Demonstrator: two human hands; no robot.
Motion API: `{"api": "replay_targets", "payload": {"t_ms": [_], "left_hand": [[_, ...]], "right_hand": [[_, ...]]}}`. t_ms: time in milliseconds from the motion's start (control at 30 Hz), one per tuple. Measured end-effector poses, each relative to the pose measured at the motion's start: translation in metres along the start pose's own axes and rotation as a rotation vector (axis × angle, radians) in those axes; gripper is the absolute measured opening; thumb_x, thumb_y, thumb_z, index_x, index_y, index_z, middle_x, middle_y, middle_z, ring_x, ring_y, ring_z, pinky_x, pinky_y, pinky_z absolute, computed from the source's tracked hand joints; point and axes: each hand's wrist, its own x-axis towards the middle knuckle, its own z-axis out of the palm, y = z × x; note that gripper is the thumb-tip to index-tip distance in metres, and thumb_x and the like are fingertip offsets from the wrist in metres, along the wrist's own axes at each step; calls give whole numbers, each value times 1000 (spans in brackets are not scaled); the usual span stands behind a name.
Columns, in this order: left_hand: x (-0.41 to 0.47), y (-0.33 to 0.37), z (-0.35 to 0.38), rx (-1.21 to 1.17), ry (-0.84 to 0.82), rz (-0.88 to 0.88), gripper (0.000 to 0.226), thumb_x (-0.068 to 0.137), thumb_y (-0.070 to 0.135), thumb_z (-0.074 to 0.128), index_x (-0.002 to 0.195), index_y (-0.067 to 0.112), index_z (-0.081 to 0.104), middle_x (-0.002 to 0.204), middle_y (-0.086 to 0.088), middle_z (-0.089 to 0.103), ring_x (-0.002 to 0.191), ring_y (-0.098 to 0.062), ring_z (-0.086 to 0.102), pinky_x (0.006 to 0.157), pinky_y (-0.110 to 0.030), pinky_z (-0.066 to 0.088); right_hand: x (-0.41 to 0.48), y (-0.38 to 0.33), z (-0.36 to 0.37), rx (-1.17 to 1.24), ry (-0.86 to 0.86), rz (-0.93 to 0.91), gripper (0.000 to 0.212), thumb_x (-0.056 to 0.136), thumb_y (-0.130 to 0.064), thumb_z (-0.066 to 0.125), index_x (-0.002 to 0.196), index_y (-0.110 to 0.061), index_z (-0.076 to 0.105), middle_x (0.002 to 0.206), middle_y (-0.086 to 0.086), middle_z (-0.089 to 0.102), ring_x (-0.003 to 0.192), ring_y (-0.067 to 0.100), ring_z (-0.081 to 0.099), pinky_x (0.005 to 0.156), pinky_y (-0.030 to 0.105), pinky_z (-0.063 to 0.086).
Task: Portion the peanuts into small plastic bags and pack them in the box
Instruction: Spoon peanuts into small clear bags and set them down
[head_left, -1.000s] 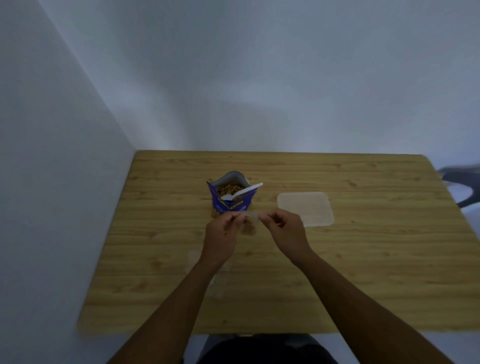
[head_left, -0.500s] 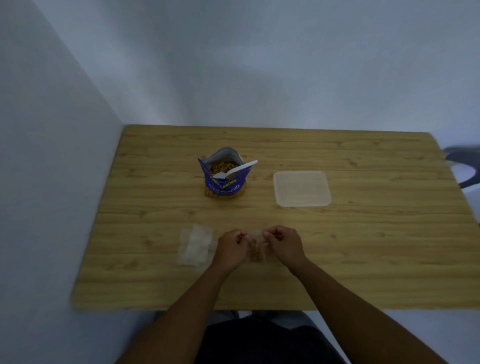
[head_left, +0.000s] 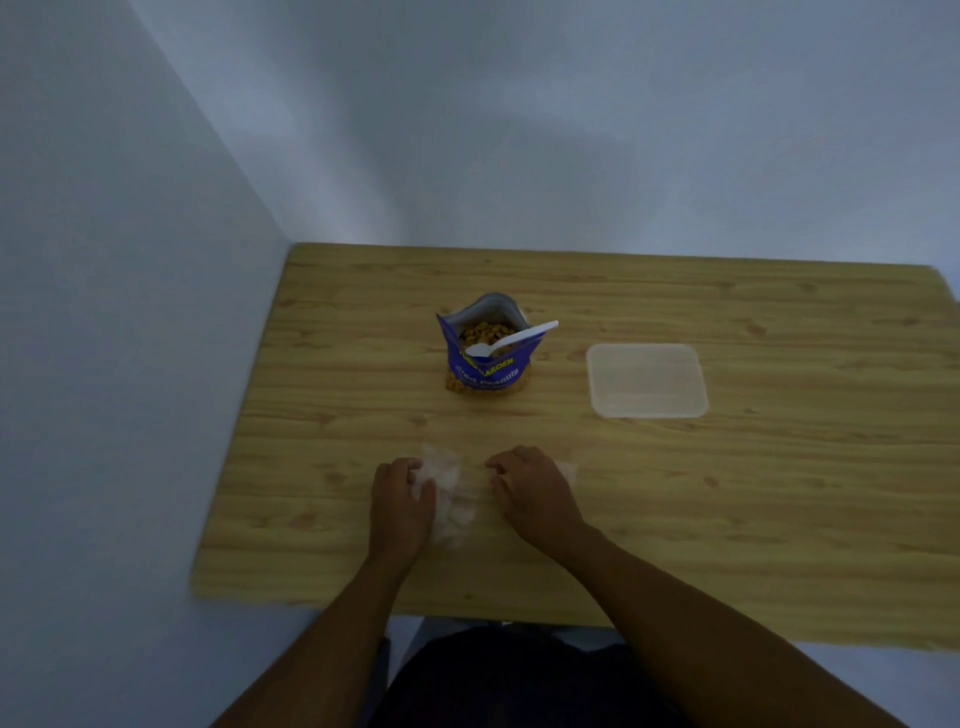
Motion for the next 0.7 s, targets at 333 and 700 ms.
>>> {"api": "replay_targets", "payload": {"t_ms": [333,700], "left_hand": [[5,-26,-1,-28,-106,77,34,88,13,66,120,11,57,114,-5,53,100,-20,56,80,-30,46],[11,-33,-1,-27,-143,122,33,85,6,64,117,11,56,112,-7,53,97,-24,56,77,-38,52]], "right_hand": [[47,-35,40,-95,-139,1,43,83,-38,50,113,-14,69,107,12,62,101,36,57,85,44,48],[48,-40,49,-58,23,-30,22,83,-25,62,99,-22,77,88,3,69,87,30,59,76,38,47]]}}
